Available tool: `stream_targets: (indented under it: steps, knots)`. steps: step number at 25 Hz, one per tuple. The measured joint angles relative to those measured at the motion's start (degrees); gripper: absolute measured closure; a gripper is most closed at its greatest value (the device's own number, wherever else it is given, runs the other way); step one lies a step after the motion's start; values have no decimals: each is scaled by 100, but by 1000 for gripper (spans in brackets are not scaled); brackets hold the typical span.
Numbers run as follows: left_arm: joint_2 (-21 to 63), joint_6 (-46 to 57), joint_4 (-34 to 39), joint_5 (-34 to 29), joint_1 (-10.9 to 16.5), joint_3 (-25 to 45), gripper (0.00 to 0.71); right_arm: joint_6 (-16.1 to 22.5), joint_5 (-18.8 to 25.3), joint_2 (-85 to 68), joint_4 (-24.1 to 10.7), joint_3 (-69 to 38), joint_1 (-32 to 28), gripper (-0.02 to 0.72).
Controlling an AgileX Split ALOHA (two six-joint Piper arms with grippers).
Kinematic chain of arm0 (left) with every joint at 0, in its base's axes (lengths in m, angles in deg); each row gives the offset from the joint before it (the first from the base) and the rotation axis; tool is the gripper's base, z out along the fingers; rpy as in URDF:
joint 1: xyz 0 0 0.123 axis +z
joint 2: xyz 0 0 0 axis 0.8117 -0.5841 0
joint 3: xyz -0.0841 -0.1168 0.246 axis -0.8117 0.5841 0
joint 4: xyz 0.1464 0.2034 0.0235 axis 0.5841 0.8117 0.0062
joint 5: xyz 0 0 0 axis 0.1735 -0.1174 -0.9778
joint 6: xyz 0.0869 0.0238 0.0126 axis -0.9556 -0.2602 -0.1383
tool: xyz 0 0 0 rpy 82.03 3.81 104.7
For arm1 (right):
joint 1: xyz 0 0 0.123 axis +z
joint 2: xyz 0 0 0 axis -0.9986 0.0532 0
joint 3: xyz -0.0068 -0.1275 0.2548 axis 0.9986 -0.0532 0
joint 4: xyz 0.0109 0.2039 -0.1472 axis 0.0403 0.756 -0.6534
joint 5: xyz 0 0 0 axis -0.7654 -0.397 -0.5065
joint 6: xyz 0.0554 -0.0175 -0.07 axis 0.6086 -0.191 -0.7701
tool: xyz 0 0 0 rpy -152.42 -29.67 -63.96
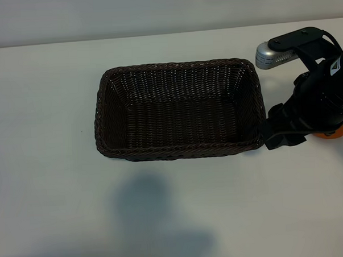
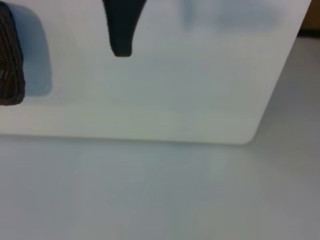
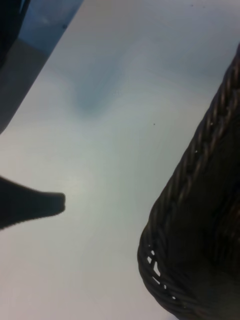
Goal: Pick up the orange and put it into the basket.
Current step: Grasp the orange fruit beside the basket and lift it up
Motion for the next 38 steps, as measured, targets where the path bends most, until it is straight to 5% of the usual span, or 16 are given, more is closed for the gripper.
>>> stream_targets:
  steps: [14, 19, 23, 29, 38]
  knots:
    - [1999, -771, -987, 278, -14, 2718, 115, -109, -63, 0, 0, 0, 0, 179]
    - [2182, -824, -733, 319, -408, 3550, 116, -109, -63, 0, 0, 0, 0, 179]
    - [2373, -645, -292, 324, -657, 3912, 116, -109, -63, 0, 0, 0, 0, 179]
    - [2452, -442, -203, 355, -684, 4413, 116, -109, -45, 0, 0, 0, 0, 179]
    - [2452, -308, -148, 432, -978, 4425, 116, -103, -67, 0, 2, 0, 0, 179]
